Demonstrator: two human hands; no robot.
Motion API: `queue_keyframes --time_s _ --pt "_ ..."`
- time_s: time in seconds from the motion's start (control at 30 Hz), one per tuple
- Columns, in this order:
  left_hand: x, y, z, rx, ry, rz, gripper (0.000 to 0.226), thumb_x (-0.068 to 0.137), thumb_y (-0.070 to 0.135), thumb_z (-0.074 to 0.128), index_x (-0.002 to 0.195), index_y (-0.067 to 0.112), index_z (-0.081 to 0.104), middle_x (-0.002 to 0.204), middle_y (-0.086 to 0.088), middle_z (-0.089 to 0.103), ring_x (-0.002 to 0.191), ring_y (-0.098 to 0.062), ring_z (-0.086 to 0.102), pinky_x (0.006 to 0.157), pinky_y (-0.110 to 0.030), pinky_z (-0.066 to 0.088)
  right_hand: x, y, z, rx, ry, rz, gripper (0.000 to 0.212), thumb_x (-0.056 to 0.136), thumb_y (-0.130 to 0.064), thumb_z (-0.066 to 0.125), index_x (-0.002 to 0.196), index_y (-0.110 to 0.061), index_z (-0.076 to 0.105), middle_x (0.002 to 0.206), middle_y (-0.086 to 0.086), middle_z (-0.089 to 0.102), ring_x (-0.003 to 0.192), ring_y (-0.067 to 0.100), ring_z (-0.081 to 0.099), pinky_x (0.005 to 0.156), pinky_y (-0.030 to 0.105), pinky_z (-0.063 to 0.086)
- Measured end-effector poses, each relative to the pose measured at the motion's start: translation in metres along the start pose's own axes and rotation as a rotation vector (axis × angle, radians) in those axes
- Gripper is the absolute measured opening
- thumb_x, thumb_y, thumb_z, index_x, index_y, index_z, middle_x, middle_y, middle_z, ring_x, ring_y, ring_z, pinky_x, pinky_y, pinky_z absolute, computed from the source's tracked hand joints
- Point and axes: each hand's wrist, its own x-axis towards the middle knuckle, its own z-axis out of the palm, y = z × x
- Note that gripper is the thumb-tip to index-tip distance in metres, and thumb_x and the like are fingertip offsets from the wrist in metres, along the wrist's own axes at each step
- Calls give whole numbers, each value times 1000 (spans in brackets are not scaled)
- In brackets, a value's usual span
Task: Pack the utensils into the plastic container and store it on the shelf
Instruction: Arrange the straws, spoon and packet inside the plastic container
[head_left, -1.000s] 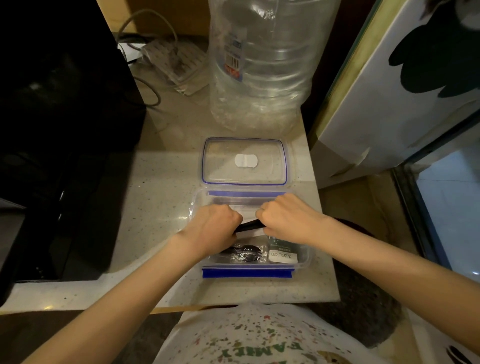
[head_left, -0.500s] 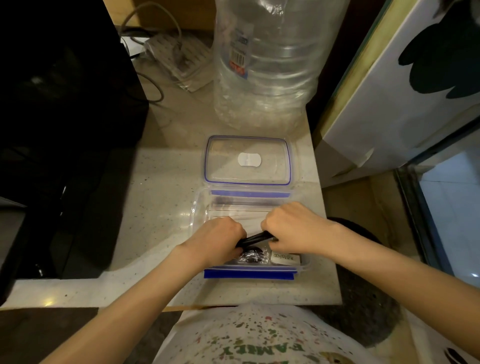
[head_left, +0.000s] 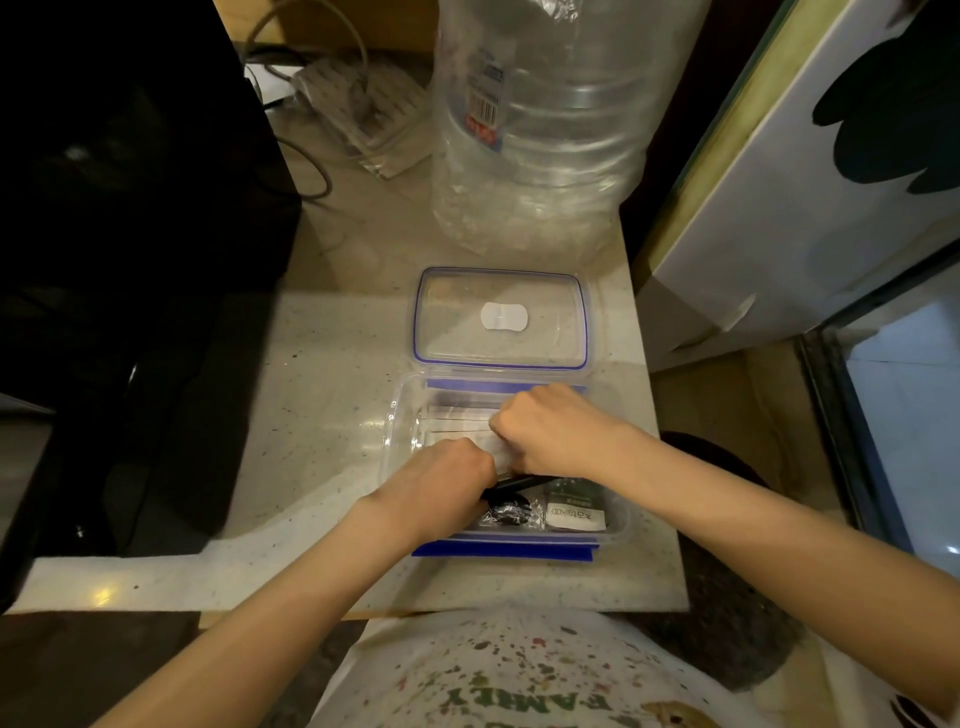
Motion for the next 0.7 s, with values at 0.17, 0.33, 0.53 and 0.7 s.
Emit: queue_keyframes --time_s 0.17,0.33,0.53,0.7 --pt "1 2 -2 13 -14 -8 18 88 12 51 89 3 67 90 -19 67 84 -33 62 64 -36 43 0 1 2 -25 -26 -9 12 83 -6 56 93 -5 63 96 13 65 82 30 62 57 34 33" --pt "0 3 -3 5 -7 5 19 87 10 50 87 0 67 90 -20 67 82 -32 60 63 -34 38 3 1 7 -68 181 24 29 46 11 78 68 0 62 63 15 64 48 31 62 42 25 27" --pt "0 1 -4 -50 -4 -6 18 85 11 53 83 1 68 83 -20 67 68 -27 50 60 -33 39 6 -1 20 59 260 85 44 31 15 82 63 -1 58 45 13 55 27 29 50 29 23 32" --pt "0 1 -5 19 -17 16 19 87 10 50 85 0 66 87 -20 67 70 -27 53 61 -35 41 4 -1 13 33 153 65 16 81 12 52 94 4 59 98 21 57 72 36 62 54 35 34"
